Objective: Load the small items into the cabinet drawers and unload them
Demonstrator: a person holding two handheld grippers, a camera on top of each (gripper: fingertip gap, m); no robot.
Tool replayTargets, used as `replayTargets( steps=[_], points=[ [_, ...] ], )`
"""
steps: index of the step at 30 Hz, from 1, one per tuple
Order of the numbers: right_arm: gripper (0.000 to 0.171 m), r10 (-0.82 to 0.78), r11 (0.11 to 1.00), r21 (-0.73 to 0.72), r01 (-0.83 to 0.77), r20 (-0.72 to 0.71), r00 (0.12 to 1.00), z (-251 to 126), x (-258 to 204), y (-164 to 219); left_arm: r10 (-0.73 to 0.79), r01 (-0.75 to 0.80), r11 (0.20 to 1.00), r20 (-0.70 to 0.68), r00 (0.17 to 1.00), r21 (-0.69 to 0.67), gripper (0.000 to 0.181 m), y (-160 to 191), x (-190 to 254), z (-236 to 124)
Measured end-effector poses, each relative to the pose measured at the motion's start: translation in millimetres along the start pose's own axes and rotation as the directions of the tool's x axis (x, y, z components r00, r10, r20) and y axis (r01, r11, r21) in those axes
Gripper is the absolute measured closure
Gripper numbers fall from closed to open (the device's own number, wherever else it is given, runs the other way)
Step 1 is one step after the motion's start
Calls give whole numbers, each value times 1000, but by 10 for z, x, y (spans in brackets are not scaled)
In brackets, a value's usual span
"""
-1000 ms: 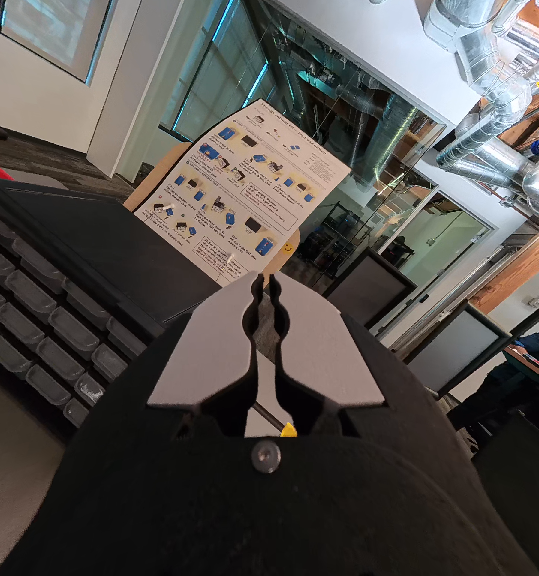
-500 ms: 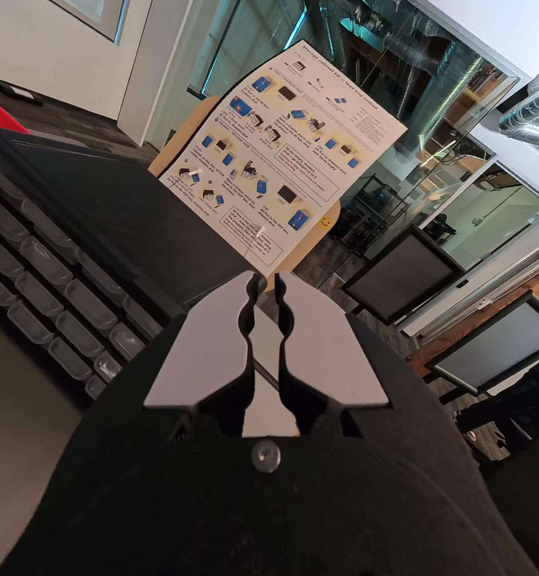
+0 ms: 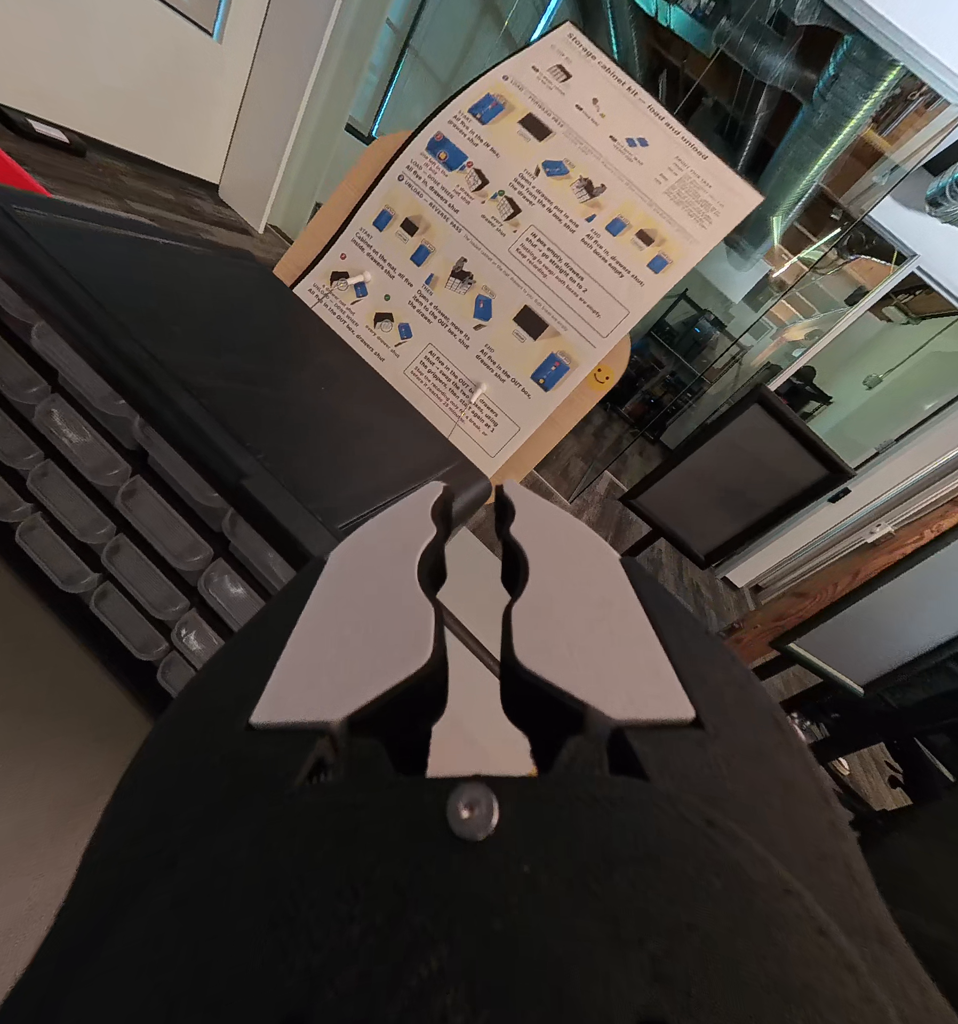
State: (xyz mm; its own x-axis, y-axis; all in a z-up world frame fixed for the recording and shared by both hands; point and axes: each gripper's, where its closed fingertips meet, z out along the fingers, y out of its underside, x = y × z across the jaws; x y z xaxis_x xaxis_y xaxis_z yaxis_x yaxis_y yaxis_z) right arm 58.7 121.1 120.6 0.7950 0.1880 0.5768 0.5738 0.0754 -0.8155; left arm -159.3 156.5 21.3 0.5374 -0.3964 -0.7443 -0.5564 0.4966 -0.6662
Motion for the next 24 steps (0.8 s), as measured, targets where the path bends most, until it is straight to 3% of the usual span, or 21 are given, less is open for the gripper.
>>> replayTargets(
  steps=[6, 16, 24],
  points=[
    [154, -19, 1000, -19, 19, 12, 1000, 54, -55, 40, 116, -116, 993, 18, 993, -5, 164, 3, 18, -11],
    [153, -26, 999, -24, 26, 18, 1000, 89, -81, 46, 301, -300, 953, 174, 938, -33, 163, -63, -69, 12],
    [153, -23, 1000, -8, 23, 17, 1000, 59, -65, 2, 367, -361, 930, 248, 897, -68, 169, -3, -151, 84]
  ],
)
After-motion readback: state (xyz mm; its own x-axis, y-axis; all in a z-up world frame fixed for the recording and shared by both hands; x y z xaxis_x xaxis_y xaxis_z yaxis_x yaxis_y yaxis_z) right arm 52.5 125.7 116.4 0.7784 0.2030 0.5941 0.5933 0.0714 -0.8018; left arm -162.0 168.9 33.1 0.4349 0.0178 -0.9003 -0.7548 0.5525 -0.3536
